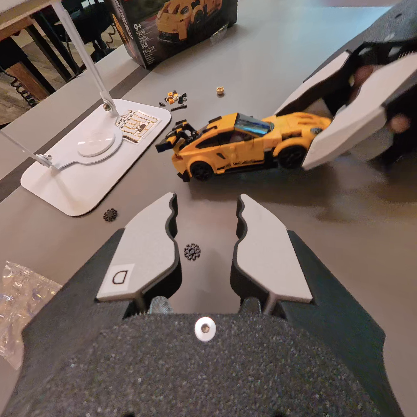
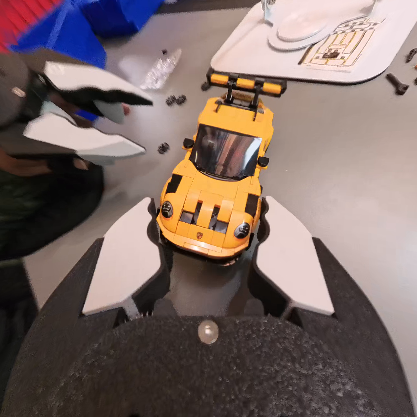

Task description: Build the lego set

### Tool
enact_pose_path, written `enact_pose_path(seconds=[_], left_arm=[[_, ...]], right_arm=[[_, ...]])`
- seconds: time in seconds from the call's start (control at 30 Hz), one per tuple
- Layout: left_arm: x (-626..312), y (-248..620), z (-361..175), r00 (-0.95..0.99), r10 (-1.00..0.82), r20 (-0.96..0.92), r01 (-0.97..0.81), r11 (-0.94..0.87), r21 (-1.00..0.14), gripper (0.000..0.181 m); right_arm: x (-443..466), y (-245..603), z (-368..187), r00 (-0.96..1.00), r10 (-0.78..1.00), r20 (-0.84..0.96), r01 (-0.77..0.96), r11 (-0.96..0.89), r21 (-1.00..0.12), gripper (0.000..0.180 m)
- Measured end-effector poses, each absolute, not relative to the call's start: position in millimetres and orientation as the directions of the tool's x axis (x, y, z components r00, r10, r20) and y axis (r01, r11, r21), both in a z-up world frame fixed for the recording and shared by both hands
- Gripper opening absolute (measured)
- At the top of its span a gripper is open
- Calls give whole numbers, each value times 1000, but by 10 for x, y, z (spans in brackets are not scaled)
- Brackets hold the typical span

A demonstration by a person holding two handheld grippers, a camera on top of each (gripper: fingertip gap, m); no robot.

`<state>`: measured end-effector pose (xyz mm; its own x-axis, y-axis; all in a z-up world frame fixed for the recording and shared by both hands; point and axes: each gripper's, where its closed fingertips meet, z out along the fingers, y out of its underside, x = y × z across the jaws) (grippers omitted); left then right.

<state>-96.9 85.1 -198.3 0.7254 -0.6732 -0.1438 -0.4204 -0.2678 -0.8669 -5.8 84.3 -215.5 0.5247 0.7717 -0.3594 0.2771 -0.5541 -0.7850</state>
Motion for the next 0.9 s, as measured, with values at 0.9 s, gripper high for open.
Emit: enact_pose_path(seconds=[0.9], left_arm=[[-749, 1027, -1889, 660, -694, -288, -485, -100, -869, 61]], right_arm=[[-108, 557, -1590, 188, 762, -620, -25, -627, -778, 85]])
